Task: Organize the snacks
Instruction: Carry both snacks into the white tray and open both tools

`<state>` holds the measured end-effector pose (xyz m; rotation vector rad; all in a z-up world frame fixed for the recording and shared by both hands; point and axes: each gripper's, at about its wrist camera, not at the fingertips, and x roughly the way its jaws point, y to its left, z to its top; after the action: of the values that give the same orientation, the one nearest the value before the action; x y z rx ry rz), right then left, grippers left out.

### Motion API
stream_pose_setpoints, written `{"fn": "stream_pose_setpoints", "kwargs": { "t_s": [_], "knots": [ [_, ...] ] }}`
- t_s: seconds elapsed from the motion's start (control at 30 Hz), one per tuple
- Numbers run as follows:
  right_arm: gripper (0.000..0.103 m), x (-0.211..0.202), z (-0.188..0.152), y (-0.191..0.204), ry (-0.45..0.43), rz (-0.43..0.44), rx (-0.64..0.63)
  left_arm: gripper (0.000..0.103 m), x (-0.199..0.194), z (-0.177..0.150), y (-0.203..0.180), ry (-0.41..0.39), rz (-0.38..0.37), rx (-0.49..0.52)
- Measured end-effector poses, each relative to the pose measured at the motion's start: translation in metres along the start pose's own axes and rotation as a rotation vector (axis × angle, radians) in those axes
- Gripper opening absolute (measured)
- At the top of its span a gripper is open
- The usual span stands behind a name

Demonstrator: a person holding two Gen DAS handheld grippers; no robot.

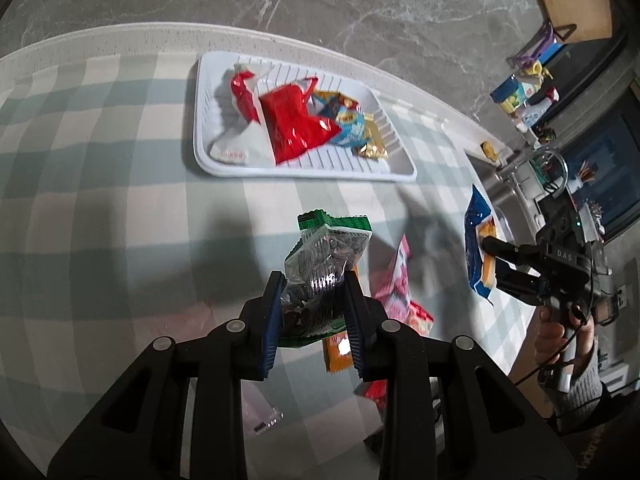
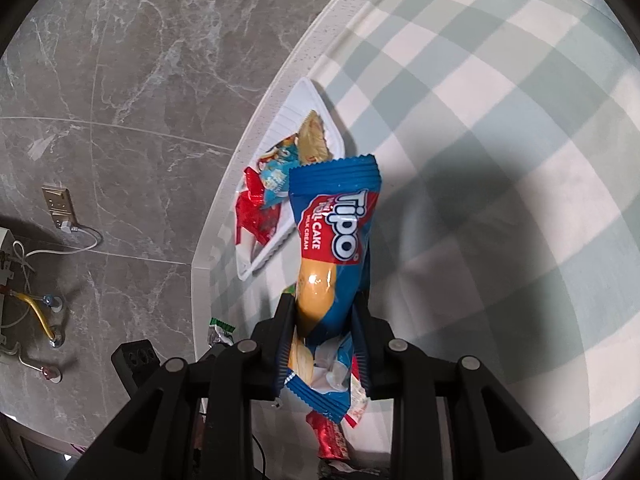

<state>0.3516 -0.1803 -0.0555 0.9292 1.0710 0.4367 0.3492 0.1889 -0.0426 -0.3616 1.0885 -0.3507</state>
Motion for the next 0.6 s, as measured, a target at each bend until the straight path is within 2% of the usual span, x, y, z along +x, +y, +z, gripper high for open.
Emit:
{"fn": "stream_pose_setpoints", "kwargs": {
  "t_s": [0.6],
  "knots": [
    [0.029,0.019,0.052,0.039,0.008,0.000,-0.094,0.026,0.004,0.077,0.012,-0.061,0.016,-0.028]
  ]
}}
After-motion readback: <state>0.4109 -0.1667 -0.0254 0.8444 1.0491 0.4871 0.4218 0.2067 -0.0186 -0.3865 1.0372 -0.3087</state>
